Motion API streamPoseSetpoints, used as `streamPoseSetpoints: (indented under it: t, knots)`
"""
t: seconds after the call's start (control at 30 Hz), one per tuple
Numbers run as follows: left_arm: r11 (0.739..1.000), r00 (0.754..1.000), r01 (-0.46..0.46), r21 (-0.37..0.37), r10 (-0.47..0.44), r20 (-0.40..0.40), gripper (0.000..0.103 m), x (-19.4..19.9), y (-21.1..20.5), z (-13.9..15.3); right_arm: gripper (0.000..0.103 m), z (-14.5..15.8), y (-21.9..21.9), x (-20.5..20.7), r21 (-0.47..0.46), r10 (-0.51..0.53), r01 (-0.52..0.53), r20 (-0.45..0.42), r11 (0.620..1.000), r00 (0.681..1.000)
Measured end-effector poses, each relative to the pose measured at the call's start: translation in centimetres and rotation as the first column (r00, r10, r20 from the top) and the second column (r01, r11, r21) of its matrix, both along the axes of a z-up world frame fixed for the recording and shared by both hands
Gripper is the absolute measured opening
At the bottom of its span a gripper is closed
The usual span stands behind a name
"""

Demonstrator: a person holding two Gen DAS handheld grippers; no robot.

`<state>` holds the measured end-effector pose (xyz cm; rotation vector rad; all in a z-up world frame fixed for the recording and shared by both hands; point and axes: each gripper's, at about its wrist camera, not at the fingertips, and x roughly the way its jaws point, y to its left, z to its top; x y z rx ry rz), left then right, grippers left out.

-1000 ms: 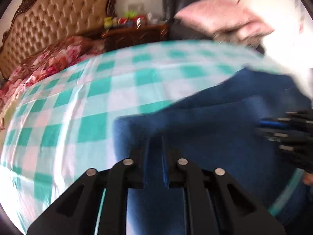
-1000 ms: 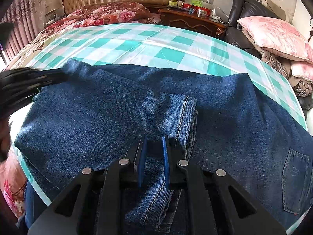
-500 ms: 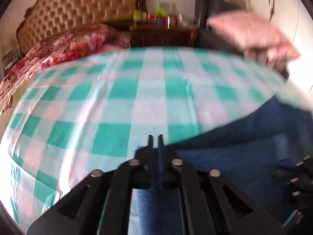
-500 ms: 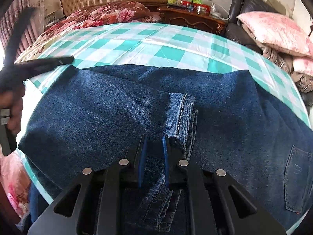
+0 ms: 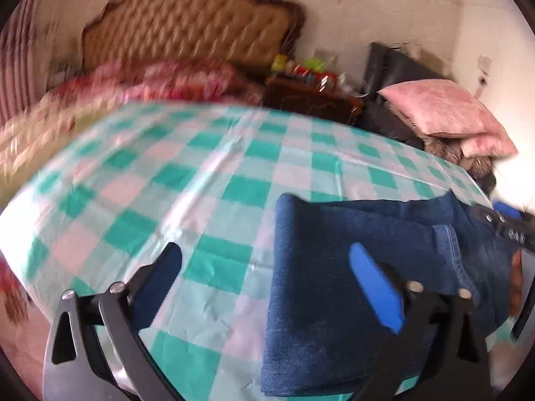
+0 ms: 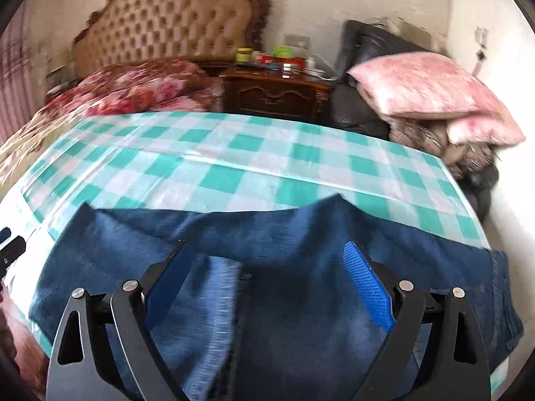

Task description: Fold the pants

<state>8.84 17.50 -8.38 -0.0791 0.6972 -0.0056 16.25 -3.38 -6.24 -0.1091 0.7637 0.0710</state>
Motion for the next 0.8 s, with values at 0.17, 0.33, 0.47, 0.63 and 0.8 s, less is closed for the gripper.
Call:
streamPoseSetpoints:
  t: [0.17, 0.33, 0.47, 0.63, 0.8]
  knots:
    - [0.998, 0.997, 0.061, -0.001, -0.061, -0.045, 0.076, -0.2, -2.1, -0.1, 0.076, -2.1, 2.8, 1.3, -0.015, 0.069, -0.071, -0.098, 0.997, 0.993]
    - [0.988, 0.982, 0.154, -0.018, -0.155, -0.107, 0.024, 1.5, -4.9, -1.9, 0.026, -5.1, 3.2, 3.0, -0.117, 0.028, -0.050, -0.185, 0.992, 0.982]
    - [0.994, 0.972, 0.107, -0.006, -0.106, -0.209, 0.008, 3.7, -4.0, -4.9, 0.025, -6.1, 1.7, 3.2, -0.056, 0.026, -0.038, -0.210, 0.998, 0.977]
    - [0.997, 0.976, 0.079, -0.014, -0.080, -0.201, 0.002, 3.2, -3.1, -4.6, 0.026, -6.4, 1.2, 3.2, -0.011, 0.020, -0.023, -0.205, 1.000, 0.979]
    - [0.988, 0.977, 0.155, -0.023, -0.157, -0.147, 0.007, 0.7, -4.5, -3.1, 0.026, -4.5, -1.3, 2.7, 0.146, 0.011, 0.015, -0.174, 0.989, 0.985]
